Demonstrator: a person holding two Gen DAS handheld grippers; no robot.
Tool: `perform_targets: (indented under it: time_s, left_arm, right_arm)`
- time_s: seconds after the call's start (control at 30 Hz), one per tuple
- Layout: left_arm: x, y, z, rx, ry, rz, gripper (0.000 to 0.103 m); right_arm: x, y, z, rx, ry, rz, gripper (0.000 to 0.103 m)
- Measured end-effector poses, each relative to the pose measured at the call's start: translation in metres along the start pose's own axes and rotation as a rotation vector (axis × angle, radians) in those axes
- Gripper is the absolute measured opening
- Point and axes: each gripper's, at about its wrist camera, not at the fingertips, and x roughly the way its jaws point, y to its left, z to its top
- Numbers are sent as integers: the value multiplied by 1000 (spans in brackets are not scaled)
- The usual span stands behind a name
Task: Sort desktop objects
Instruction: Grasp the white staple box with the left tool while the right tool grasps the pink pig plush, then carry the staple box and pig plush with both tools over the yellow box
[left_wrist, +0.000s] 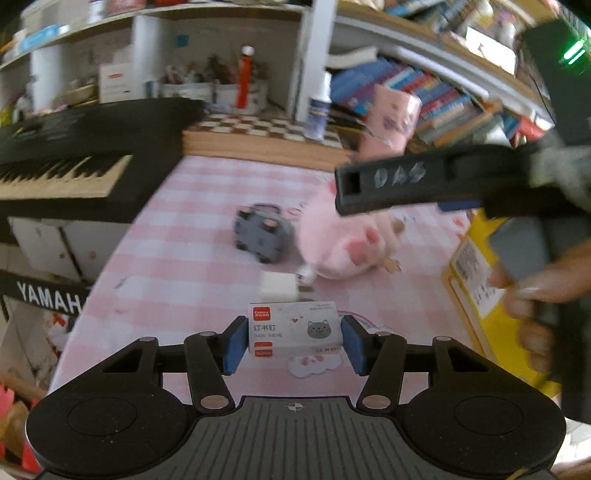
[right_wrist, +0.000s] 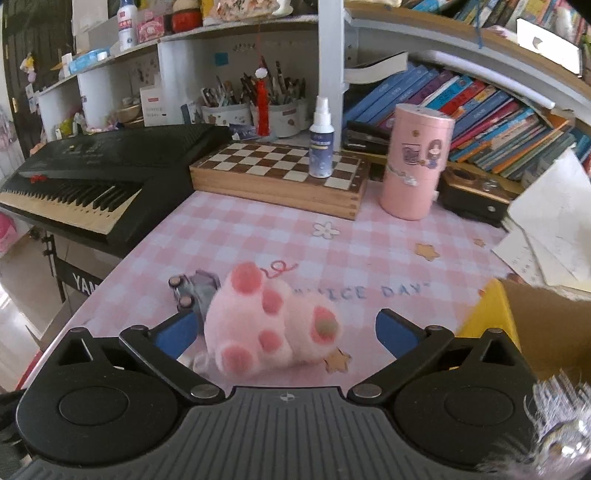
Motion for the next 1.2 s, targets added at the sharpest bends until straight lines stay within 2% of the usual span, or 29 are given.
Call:
perform_targets:
  time_s: [0.2, 0.27, 0.37, 0.53, 0.6, 0.7, 0.87, 1.2]
  left_arm:
    - [-13, 13, 4, -27, -26, 43, 54]
    - [-14, 16, 5, -32, -25, 54, 54]
    - [-13, 19, 7, -39, -20, 63, 54]
    - [-13, 16, 6, -31, -20, 54, 54]
    - [-15, 14, 6, -26, -26, 48, 54]
    - [-19, 15, 6, -24, -38, 42, 54]
    - [-31, 18, 7, -28, -62, 26, 54]
    - [-68, 25, 3, -46, -133, -3, 54]
  right_arm:
    - [50, 9, 4, -28, 105, -9, 103]
    - [63, 10, 1, -29, 138, 16, 103]
    - [69, 13, -2, -59, 105, 1, 103]
    - [71, 6, -3, -44, 69, 33, 100]
    - [68, 5, -3, -49, 58, 35, 91]
    - [59, 6, -1, -49, 44, 35, 85]
    - [26, 6, 3, -26, -29, 27, 85]
    - [-43, 8, -3, 22, -105, 26, 87]
